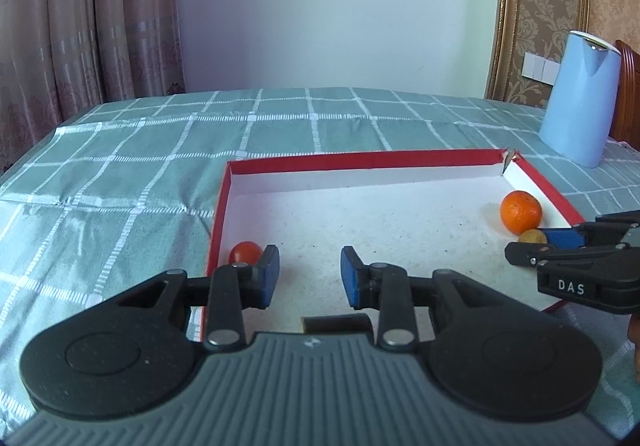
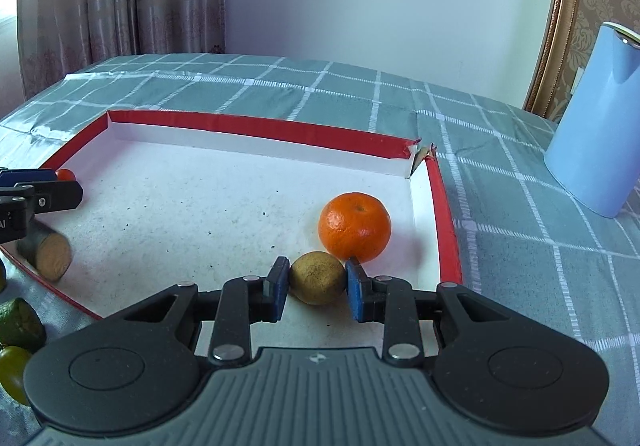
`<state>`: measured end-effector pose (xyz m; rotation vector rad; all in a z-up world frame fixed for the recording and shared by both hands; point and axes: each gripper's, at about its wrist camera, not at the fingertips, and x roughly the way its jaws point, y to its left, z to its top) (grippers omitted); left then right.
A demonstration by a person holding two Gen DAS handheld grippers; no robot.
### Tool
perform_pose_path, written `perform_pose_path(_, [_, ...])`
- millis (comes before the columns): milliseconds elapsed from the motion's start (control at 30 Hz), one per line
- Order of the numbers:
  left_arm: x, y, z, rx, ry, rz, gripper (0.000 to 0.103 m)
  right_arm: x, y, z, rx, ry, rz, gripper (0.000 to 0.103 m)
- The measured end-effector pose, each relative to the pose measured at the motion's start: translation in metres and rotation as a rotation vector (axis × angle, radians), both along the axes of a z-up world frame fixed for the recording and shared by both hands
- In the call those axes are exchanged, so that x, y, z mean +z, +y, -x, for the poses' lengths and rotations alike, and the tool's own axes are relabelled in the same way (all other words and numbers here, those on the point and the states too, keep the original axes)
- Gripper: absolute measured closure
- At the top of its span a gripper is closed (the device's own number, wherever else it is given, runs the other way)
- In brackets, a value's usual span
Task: Organize fruits
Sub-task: 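Carry eggplant in left and kiwi in right into the box, open the right gripper, then lower the eggplant piece into the box and open the left gripper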
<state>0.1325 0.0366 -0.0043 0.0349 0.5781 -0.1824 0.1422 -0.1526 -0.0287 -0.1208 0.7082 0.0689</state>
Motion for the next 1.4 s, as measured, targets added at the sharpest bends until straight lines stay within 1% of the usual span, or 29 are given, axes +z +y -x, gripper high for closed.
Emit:
perform_pose_path(33, [0.0, 0.0, 0.0, 0.0, 0.002, 0.0, 0.073, 0.0, 0.0, -0.001, 0.0, -0.002, -0.002, 0.073])
perform_pose_path(67, [-0.001, 0.0, -0.001, -0.002, 0.003, 0.0, 0.07, 0.0, 0.0, -0.001, 0.0, -0.003, 0.0, 0.073])
perform_pose_path(100, [-0.001, 0.001, -0.001, -0.001, 0.004, -0.001, 0.062, 0.0, 0.0, -0.001, 0.0, -0.004, 0.0, 0.073])
perform_pose_path(133, [-0.001, 0.001, 0.0, 0.006, -0.002, -0.001, 0.056, 0.0, 0.0, 0.0, -0.001, -0.005, -0.002, 0.073])
perform_pose_path(167, [-0.001, 0.001, 0.001, 0.013, -0.013, -0.003, 0.048, -0.001, -0.001, 0.0, -0.001, -0.006, -0.005, 0.073])
perform_pose_path(233, [0.001, 0.003, 0.003, 0.023, -0.034, 0.003, 0.04, -0.001, -0.002, 0.0, -0.005, -0.011, -0.01, 0.071])
perform_pose_path(267, [0.002, 0.004, 0.004, 0.026, -0.04, 0.013, 0.03, -0.001, -0.003, 0.0, -0.009, -0.015, -0.011, 0.066])
perform_pose_path(300, [0.003, 0.006, 0.005, 0.033, -0.049, 0.024, 0.022, -0.002, -0.004, 0.0, -0.018, -0.02, -0.011, 0.061])
perform_pose_path(333, [0.004, 0.008, 0.007, 0.041, -0.059, 0.031, 0.02, -0.003, -0.005, 0.0, -0.029, -0.023, -0.011, 0.045])
perform_pose_path(367, [0.004, 0.009, 0.008, 0.047, -0.066, 0.032, 0.019, -0.003, -0.007, 0.0, -0.042, -0.032, -0.013, 0.032])
perform_pose_path(400, [0.004, 0.009, 0.009, 0.053, -0.07, 0.03, 0.017, -0.003, -0.008, 0.001, -0.054, -0.041, -0.015, 0.03])
perform_pose_path(533, [0.004, 0.011, 0.013, 0.058, -0.082, 0.022, 0.014, -0.002, -0.011, 0.004, -0.062, -0.056, -0.016, 0.03])
perform_pose_path(633, [0.006, 0.014, 0.023, 0.075, -0.121, 0.007, 0.01, -0.003, -0.011, 0.006, -0.06, -0.056, -0.018, 0.03])
perform_pose_path(733, [0.005, 0.023, 0.037, 0.094, -0.159, 0.019, 0.004, -0.002, -0.014, 0.011, -0.075, -0.076, -0.026, 0.03])
perform_pose_path(833, [0.004, 0.037, 0.046, 0.116, -0.15, 0.062, 0.004, -0.001, -0.018, 0.014, -0.085, -0.084, -0.054, 0.03])
perform_pose_path(933, [0.003, 0.051, 0.054, 0.145, -0.138, 0.117, 0.004, 0.001, -0.02, 0.019, -0.085, -0.098, -0.076, 0.027])
perform_pose_path(1033, [0.0, 0.064, 0.066, 0.166, -0.131, 0.148, 0.004, 0.004, -0.021, 0.026, -0.091, -0.123, -0.089, 0.026])
perform_pose_path(1100, [-0.003, 0.068, 0.074, 0.174, -0.126, 0.141, 0.004, 0.007, -0.023, 0.029, -0.092, -0.137, -0.106, 0.026])
perform_pose_path(1200, [-0.011, 0.064, 0.079, 0.172, -0.107, 0.071, 0.003, 0.01, -0.026, 0.034, -0.093, -0.15, -0.128, 0.026])
perform_pose_path(1233, [-0.012, 0.063, 0.079, 0.166, -0.099, 0.064, 0.003, 0.01, -0.027, 0.036, -0.093, -0.15, -0.133, 0.026])
perform_pose_path(1333, [-0.012, 0.069, 0.082, 0.158, -0.101, 0.103, 0.0, 0.01, -0.03, 0.042, -0.093, -0.147, -0.145, 0.026])
perform_pose_path(1400, [-0.015, 0.072, 0.078, 0.17, -0.069, 0.111, 0.0, 0.009, -0.031, 0.047, -0.086, -0.152, -0.154, 0.026])
